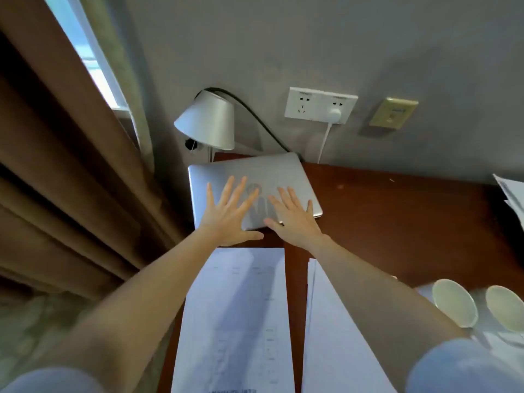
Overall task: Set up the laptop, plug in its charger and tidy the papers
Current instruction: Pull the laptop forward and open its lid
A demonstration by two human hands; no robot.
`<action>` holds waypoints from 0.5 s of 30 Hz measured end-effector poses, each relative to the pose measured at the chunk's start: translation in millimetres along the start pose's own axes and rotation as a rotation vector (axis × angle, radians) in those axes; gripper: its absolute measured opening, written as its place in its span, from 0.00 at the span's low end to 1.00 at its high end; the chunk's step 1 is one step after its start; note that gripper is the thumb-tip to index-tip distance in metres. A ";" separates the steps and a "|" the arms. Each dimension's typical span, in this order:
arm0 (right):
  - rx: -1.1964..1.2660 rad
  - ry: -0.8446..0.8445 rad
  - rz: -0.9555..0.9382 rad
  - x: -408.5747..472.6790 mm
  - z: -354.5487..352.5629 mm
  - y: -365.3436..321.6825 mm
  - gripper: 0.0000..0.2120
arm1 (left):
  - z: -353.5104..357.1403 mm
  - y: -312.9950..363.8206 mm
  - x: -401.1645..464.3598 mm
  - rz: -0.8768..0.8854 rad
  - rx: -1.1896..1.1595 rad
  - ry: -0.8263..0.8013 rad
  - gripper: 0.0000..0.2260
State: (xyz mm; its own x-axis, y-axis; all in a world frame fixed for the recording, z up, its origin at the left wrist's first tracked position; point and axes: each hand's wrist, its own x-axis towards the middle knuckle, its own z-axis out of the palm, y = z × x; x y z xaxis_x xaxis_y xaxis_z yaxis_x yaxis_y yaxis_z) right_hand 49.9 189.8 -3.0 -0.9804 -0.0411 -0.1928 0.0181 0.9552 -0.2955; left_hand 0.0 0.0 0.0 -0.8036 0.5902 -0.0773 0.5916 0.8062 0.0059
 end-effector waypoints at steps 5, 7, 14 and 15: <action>-0.179 -0.035 -0.018 16.1 14.6 3.7 0.29 | 26.0 -8.8 2.7 -0.023 0.088 -0.001 0.39; -0.223 -0.060 -0.025 25.9 15.0 7.5 0.29 | 32.6 -15.3 6.9 -0.048 0.088 -0.021 0.37; -0.261 -0.098 0.068 59.9 14.6 27.7 0.30 | 44.7 -35.4 30.1 -0.296 -0.039 -0.094 0.31; -0.242 -0.114 0.101 64.0 12.9 31.5 0.30 | 45.7 -36.2 33.0 -0.350 -0.105 -0.111 0.31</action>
State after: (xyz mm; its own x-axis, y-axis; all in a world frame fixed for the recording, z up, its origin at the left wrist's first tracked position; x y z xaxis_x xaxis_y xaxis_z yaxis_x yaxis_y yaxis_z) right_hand -9.8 213.4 -36.7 -0.9472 0.0382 -0.3183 0.0537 0.9978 -0.0401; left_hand -44.9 -11.6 -48.3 -0.9403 0.2753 -0.2003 0.2682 0.9613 0.0621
